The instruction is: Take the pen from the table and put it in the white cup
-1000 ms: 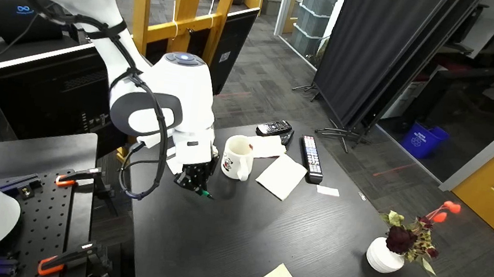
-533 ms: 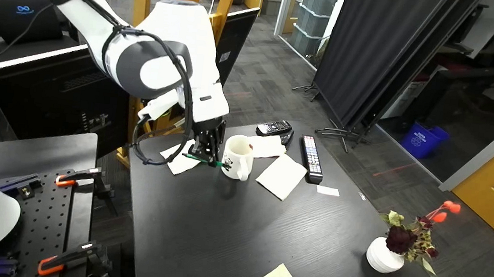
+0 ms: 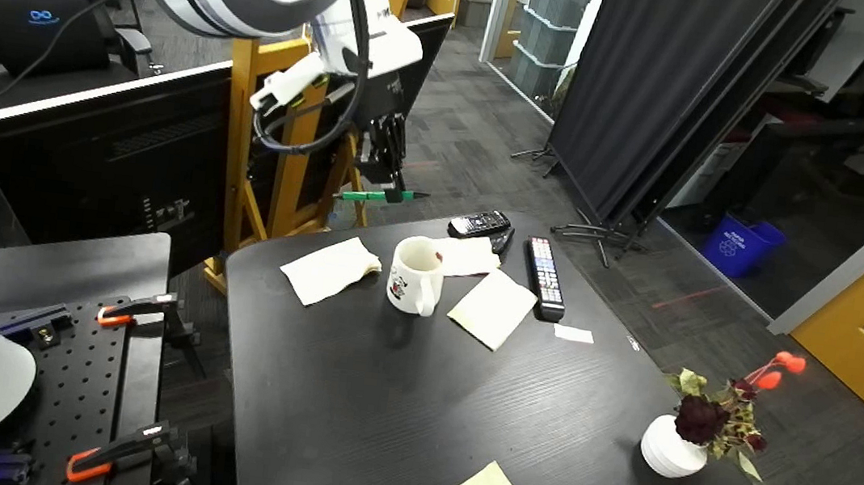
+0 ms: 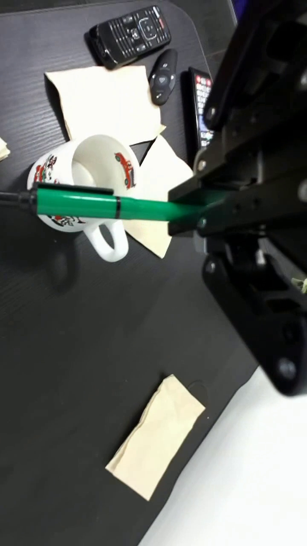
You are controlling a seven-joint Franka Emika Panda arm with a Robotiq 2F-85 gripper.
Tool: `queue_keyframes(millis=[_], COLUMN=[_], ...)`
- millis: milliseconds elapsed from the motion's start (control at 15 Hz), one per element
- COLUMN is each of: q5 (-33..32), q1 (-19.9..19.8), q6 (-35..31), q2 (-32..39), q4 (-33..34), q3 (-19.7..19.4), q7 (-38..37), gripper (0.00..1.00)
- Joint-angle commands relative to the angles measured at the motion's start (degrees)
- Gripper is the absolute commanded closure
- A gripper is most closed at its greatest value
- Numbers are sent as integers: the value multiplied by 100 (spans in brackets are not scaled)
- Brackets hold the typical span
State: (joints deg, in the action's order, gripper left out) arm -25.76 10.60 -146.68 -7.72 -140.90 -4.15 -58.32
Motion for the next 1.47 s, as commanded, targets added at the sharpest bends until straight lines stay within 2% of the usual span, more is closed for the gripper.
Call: queue_keyframes(millis=[0,267,467,733,1400], q5=[-167,-899,-1624,-2365,-3685], q1=[-464,-664,-621,-445,-86], q6=[488,916,1281,1719,2212], q2=[149,385,642,1013,1923], q4=[541,988,1303,1609,2204], q3=[632,1029,1147,1189,1078], q7=[8,-546,-1188,-1944,-3742], gripper=[97,97,97,97,97])
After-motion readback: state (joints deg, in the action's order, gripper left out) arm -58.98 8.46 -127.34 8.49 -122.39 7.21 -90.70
